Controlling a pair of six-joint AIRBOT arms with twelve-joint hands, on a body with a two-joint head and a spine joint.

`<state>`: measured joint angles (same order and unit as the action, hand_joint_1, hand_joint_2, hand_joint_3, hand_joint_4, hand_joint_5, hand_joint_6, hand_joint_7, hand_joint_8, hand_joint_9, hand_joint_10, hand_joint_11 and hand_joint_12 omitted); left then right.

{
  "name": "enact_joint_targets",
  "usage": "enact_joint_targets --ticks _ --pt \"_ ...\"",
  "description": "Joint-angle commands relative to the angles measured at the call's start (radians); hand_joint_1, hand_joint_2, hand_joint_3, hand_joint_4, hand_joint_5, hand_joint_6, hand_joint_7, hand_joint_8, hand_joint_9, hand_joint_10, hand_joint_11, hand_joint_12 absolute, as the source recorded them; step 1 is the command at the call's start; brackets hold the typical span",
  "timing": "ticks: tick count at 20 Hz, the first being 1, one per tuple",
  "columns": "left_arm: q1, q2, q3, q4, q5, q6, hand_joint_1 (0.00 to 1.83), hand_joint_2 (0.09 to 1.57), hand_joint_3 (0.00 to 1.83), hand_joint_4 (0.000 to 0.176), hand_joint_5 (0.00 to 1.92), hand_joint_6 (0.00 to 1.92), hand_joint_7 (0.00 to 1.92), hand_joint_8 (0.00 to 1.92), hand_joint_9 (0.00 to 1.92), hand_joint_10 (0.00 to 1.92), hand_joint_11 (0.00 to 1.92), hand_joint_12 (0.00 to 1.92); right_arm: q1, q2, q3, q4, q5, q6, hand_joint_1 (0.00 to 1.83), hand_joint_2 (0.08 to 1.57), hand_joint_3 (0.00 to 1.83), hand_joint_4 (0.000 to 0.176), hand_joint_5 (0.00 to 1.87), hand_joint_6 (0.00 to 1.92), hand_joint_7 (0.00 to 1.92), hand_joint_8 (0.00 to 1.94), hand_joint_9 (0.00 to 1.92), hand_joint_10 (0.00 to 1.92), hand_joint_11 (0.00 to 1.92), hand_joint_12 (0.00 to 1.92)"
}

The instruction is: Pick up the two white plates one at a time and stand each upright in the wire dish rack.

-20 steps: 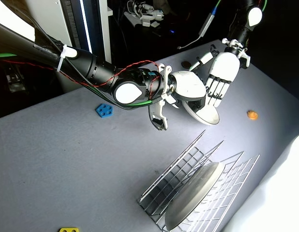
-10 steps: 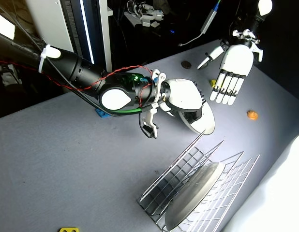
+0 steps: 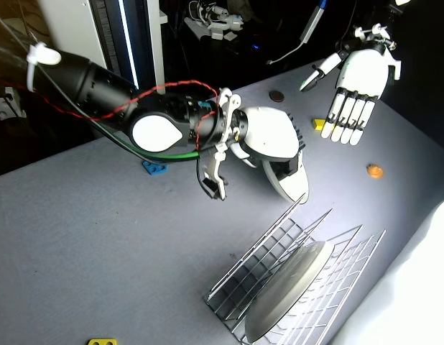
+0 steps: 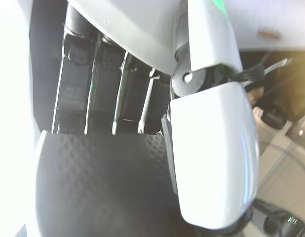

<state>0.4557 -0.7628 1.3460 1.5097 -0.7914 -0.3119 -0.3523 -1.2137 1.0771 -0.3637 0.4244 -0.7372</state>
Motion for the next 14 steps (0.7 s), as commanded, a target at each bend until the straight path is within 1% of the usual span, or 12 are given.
enact_joint_targets --ticks 1,4,6,8,10,11,12,13,14 --pt "-0.012 0.013 -0.001 -0.054 -0.028 -0.005 0.0 1.07 0.0 0.0 0.0 0.0 0.01 0.0 0.0 0.0 0.0 0.0 0.023 0.013 -0.009 0.015 0.12 0.007 1.5 1.06 0.0 0.0 1.03 0.85 1.13 0.61 0.99 0.89 0.93 1.38" --pt "-0.013 0.019 -0.009 -0.054 -0.029 -0.015 0.0 1.08 0.0 0.0 0.02 0.01 0.02 0.0 0.0 0.0 0.0 0.0 0.048 0.039 -0.027 0.015 0.088 0.071 1.5 1.05 0.0 0.0 1.05 0.8 1.13 0.6 1.05 0.84 0.9 1.42" --pt "-0.015 0.022 -0.016 -0.053 -0.028 -0.02 0.0 1.08 0.0 0.0 0.02 0.0 0.01 0.0 0.0 0.0 0.0 0.0 0.063 0.049 -0.029 0.015 0.069 0.107 1.5 1.05 0.0 0.0 1.06 0.79 1.13 0.59 1.04 0.85 0.89 1.43" --pt "-0.018 0.024 -0.022 -0.051 -0.028 -0.024 0.0 1.08 0.0 0.0 0.02 0.0 0.02 0.0 0.0 0.0 0.0 0.0 0.081 0.06 -0.032 0.015 0.046 0.166 1.5 1.05 0.0 0.0 1.06 0.78 1.15 0.57 1.05 0.81 0.9 1.41" --pt "-0.018 0.027 -0.028 -0.049 -0.028 -0.025 0.0 1.07 0.0 0.0 0.03 0.01 0.03 0.01 0.0 0.0 0.0 0.0 0.107 0.072 -0.032 0.006 0.014 0.262 1.5 1.04 0.0 0.0 1.05 0.77 1.17 0.54 1.08 0.79 0.92 1.4" --pt "-0.018 0.028 -0.031 -0.046 -0.027 -0.027 0.0 1.07 0.0 0.0 0.01 0.0 0.02 0.0 0.0 0.0 0.0 0.0 0.127 0.081 -0.032 -0.046 0.004 0.37 1.5 1.04 0.0 0.0 1.06 0.77 1.17 0.54 1.06 0.8 0.92 1.39" --pt "-0.018 0.029 -0.032 -0.046 -0.026 -0.028 0.0 1.07 0.0 0.0 0.01 0.0 0.02 0.0 0.0 0.0 0.0 0.0 0.138 0.086 -0.032 -0.075 0.002 0.451 1.5 1.04 0.0 0.0 1.07 0.75 1.18 0.53 1.07 0.78 0.93 1.39" --pt "-0.018 0.03 -0.032 -0.046 -0.026 -0.03 0.0 1.07 0.0 0.0 0.01 0.0 0.02 0.0 0.0 0.0 0.0 0.0 0.151 0.091 -0.032 -0.098 -0.002 0.521 1.5 1.04 0.0 0.0 1.07 0.75 1.18 0.53 1.07 0.78 0.93 1.39" --pt "-0.018 0.031 -0.032 -0.046 -0.025 -0.031 0.0 1.07 0.0 0.0 0.02 0.0 0.03 0.0 0.0 0.0 0.0 0.0 0.168 0.095 -0.033 -0.102 -0.02 0.574 1.5 1.04 0.0 0.0 1.06 0.77 1.16 0.57 1.06 0.8 0.92 1.4"
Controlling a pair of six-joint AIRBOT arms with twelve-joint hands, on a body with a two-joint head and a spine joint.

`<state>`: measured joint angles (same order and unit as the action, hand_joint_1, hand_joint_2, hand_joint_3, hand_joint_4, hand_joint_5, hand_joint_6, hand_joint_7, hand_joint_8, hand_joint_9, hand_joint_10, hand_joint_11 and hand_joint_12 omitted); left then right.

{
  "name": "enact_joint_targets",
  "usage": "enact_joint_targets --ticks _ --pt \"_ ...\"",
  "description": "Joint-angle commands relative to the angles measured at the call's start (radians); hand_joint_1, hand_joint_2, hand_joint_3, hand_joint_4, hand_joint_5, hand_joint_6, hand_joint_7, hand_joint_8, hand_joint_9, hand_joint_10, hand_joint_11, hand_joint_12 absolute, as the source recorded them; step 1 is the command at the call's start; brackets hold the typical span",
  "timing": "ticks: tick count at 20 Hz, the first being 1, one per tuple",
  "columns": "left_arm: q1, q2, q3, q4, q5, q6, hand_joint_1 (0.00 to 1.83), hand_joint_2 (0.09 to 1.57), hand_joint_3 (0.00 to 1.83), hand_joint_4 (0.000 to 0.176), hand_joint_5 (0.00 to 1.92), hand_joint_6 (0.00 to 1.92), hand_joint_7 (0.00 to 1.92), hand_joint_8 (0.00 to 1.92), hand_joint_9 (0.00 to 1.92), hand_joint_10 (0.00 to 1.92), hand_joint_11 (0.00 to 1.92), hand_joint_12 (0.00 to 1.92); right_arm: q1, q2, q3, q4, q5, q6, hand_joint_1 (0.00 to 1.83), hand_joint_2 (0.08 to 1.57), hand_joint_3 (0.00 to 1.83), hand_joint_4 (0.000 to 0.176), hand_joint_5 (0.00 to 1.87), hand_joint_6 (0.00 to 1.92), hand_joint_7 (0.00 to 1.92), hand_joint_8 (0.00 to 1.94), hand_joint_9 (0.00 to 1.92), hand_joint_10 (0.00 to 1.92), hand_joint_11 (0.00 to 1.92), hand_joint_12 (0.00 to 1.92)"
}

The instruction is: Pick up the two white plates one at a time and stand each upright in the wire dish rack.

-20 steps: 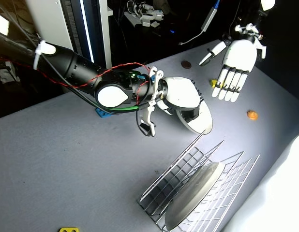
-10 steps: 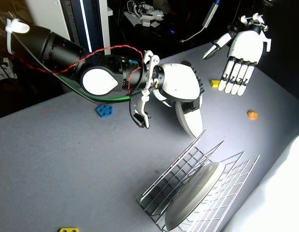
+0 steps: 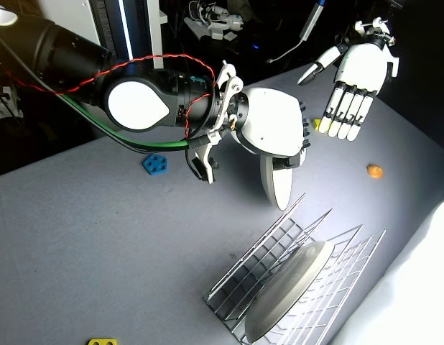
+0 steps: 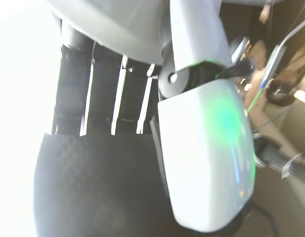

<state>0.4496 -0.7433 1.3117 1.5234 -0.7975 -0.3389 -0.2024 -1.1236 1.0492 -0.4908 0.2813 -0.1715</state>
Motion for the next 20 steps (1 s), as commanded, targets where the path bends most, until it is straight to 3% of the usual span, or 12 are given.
enact_joint_targets --ticks 1,4,8,10,13,20 --pt "-0.012 0.013 0.002 -0.06 -0.019 -0.004 0.0 1.07 0.0 0.0 0.02 0.0 0.03 0.0 0.0 0.0 0.0 0.0 0.029 0.007 -0.005 0.025 0.108 0.035 1.5 1.04 0.0 0.0 1.06 0.77 1.16 0.57 1.06 0.8 0.92 1.4" --pt "-0.012 0.018 0.005 -0.055 -0.019 -0.004 0.0 1.07 0.0 0.0 0.02 0.0 0.01 0.0 0.0 0.0 0.0 0.0 0.068 0.02 -0.005 0.026 0.075 0.11 1.5 1.03 0.0 0.0 1.07 0.73 1.2 0.49 1.11 0.74 0.93 1.38" --pt "-0.012 0.021 0.013 -0.047 -0.022 -0.004 0.0 1.07 0.0 0.0 0.02 0.0 0.02 0.0 0.0 0.0 0.0 0.0 0.112 0.039 -0.003 0.014 0.045 0.208 1.5 1.05 0.0 0.0 1.06 0.8 1.14 0.59 1.05 0.83 0.89 1.42" --pt "-0.014 0.021 0.013 -0.034 -0.022 -0.004 0.0 1.07 0.0 0.0 0.03 0.0 0.03 0.0 0.0 0.0 0.0 0.0 0.139 0.045 0.003 -0.128 0.051 0.332 1.5 1.04 0.0 0.0 1.08 0.76 1.19 0.5 1.08 0.76 0.93 1.38" --pt "-0.025 0.019 0.01 -0.025 -0.021 -0.004 0.0 1.07 0.0 0.0 0.02 0.0 0.02 0.0 0.0 0.0 0.0 0.0 0.158 0.05 0.015 -0.201 0.084 0.397 1.5 1.05 0.0 0.0 1.06 0.79 1.15 0.57 1.05 0.81 0.91 1.4" --pt "-0.038 0.025 -0.016 -0.022 -0.018 -0.004 0.0 1.08 0.0 0.0 0.02 0.0 0.02 0.0 0.0 0.0 0.0 0.0 0.204 0.05 0.049 -0.201 0.018 0.521 1.5 1.04 0.0 0.0 1.07 0.79 1.16 0.56 1.06 0.8 0.92 1.38"
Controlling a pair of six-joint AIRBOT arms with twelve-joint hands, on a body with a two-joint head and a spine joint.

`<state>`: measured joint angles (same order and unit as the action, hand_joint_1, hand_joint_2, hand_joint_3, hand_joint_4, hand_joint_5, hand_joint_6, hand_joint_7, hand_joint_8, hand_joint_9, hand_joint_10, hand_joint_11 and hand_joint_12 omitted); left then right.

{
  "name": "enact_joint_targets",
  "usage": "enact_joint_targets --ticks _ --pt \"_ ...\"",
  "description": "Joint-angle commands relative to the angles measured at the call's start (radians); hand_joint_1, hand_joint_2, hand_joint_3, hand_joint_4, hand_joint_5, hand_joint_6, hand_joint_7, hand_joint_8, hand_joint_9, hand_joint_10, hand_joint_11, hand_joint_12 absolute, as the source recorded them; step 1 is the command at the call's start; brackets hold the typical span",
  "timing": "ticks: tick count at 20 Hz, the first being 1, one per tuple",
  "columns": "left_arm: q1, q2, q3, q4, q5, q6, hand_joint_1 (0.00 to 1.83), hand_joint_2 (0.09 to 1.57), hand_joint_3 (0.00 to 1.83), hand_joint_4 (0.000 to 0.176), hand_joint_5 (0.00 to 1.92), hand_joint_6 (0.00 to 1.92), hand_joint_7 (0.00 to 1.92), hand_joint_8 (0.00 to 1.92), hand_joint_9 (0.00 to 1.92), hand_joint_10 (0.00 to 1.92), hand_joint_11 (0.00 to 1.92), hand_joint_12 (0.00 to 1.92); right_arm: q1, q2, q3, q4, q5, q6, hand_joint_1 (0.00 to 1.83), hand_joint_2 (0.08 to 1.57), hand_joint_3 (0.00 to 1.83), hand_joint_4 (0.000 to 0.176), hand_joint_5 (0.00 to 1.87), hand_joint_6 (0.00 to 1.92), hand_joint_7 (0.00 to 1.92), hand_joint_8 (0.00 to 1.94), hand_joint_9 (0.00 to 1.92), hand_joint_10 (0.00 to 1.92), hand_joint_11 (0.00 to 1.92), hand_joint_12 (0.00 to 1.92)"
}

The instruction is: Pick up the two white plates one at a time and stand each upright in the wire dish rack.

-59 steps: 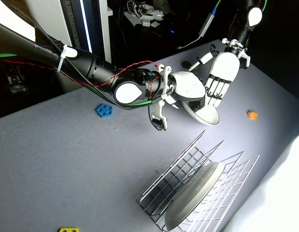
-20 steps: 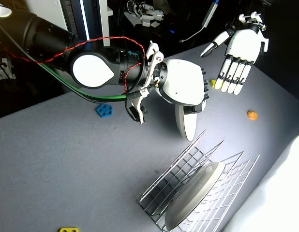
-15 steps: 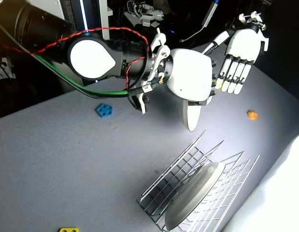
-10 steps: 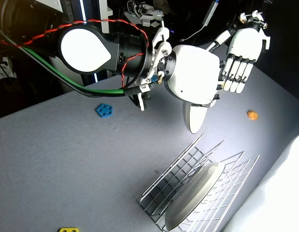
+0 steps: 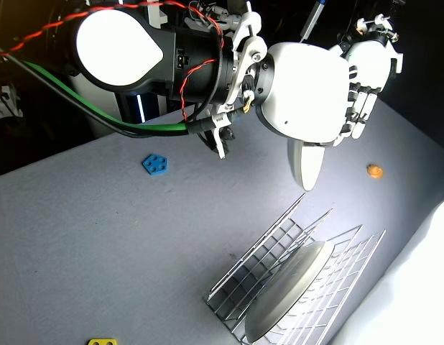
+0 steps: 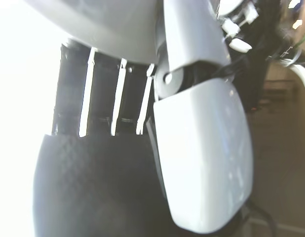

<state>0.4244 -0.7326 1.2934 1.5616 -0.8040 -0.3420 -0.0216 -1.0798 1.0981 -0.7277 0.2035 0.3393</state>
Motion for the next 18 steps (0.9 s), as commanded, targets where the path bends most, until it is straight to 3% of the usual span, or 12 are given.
enact_joint_targets --ticks 1,11,18 --pt "-0.012 0.015 0.002 -0.06 -0.011 -0.001 0.0 1.08 0.0 0.0 0.03 0.01 0.02 0.0 0.0 0.0 0.0 0.0 0.028 0.007 0.007 0.036 0.07 0.037 1.5 1.04 0.0 0.0 1.06 0.79 1.18 0.51 1.07 0.77 0.93 1.37" --pt "-0.013 0.009 0.016 -0.06 -0.01 -0.001 0.0 1.06 0.0 0.0 0.01 0.0 0.01 0.0 0.0 0.0 0.0 0.0 0.061 0.008 0.052 0.037 -0.082 0.154 1.5 1.05 0.0 0.0 1.07 0.78 1.16 0.56 1.05 0.81 0.91 1.4" --pt "-0.013 0.006 0.017 -0.06 -0.011 -0.001 0.0 1.07 0.0 0.0 0.04 0.01 0.03 0.01 0.0 0.0 0.0 0.0 0.065 0.002 0.078 0.094 -0.148 0.161 1.5 1.04 0.0 0.0 1.05 0.79 1.17 0.55 1.07 0.78 0.93 1.38"
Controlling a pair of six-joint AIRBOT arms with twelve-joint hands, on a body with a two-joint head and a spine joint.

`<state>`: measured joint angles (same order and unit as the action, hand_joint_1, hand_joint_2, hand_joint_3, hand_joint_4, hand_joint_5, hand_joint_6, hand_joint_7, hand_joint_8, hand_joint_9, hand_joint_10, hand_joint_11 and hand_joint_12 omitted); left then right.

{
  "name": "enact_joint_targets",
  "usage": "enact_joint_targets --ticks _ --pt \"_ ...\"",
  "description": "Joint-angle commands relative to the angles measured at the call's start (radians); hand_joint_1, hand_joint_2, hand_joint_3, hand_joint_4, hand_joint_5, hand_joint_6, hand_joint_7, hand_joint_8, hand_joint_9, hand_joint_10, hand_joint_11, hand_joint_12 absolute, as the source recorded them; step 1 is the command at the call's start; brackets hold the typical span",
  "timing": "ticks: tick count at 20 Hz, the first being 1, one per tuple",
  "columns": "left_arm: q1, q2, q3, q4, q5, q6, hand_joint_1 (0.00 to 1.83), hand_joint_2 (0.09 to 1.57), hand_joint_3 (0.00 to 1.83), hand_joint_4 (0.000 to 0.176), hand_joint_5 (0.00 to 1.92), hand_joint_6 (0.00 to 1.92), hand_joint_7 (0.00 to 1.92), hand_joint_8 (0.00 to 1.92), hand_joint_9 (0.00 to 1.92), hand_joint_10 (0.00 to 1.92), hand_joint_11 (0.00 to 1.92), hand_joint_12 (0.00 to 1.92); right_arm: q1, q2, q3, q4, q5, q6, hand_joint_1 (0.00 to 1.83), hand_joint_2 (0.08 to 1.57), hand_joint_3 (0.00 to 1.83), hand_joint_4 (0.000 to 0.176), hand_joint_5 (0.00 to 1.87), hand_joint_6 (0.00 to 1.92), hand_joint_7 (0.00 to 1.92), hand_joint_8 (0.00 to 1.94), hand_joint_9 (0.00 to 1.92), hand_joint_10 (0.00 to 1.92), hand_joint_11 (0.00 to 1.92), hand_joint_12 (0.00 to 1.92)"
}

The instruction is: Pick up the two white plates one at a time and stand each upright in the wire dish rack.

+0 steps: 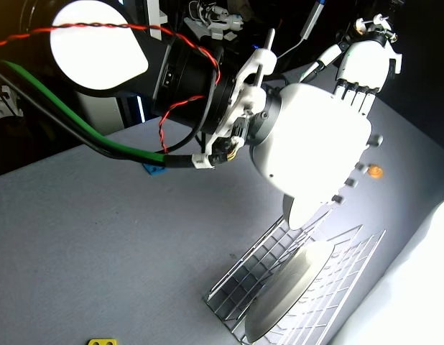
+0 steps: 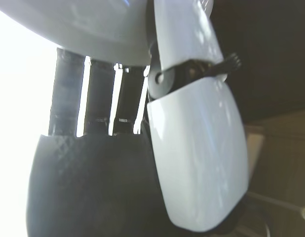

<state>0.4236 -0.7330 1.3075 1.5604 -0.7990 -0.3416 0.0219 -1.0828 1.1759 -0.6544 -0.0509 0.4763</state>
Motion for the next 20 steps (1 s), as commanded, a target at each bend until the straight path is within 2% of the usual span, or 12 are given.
enact_joint_targets --ticks 1,6,7,15,17,20 --pt "-0.012 0.006 0.002 -0.058 -0.016 -0.002 0.0 1.07 0.0 0.0 0.04 0.01 0.04 0.01 0.0 0.0 0.0 0.0 0.022 0.004 0.002 0.024 0.1 0.024 1.5 1.04 0.0 0.0 1.04 0.8 1.17 0.55 1.07 0.79 0.93 1.39" --pt "-0.013 0.005 -0.003 -0.052 -0.016 -0.002 0.0 1.07 0.0 0.0 0.01 0.0 0.01 0.0 0.0 0.0 0.0 0.0 0.03 0.0 0.007 0.032 0.083 0.01 1.5 1.05 0.0 0.0 1.04 0.8 1.14 0.59 1.03 0.84 0.91 1.41" --pt "-0.013 0.005 -0.003 -0.052 -0.016 -0.002 0.0 1.07 0.0 0.0 0.03 0.01 0.03 0.01 0.0 0.0 0.0 0.0 0.031 -0.001 0.009 0.032 0.084 0.003 1.5 1.04 0.0 0.0 1.06 0.77 1.17 0.55 1.05 0.81 0.93 1.39" --pt "-0.015 0.004 -0.007 -0.051 -0.016 -0.002 0.0 1.07 0.0 0.0 0.03 0.01 0.03 0.0 0.0 0.0 0.0 0.0 0.036 -0.022 0.056 0.032 0.131 -0.14 1.5 1.05 0.0 0.0 1.05 0.79 1.15 0.59 1.06 0.79 0.92 1.4" --pt "-0.015 0.004 -0.008 -0.051 -0.016 -0.002 0.0 1.08 0.0 0.0 0.01 0.0 0.01 0.0 0.0 0.0 0.0 0.0 0.036 -0.028 0.069 0.032 0.131 -0.161 1.5 1.06 0.0 0.0 1.03 0.83 1.12 0.62 1.02 0.86 0.91 1.42" --pt "-0.015 0.005 -0.008 -0.051 -0.016 -0.002 0.0 1.07 0.0 0.0 0.02 0.0 0.02 0.0 0.0 0.0 0.0 0.0 0.039 -0.033 0.084 0.032 0.123 -0.188 1.5 1.06 0.0 0.0 1.04 0.85 1.11 0.63 1.02 0.85 0.92 1.4"
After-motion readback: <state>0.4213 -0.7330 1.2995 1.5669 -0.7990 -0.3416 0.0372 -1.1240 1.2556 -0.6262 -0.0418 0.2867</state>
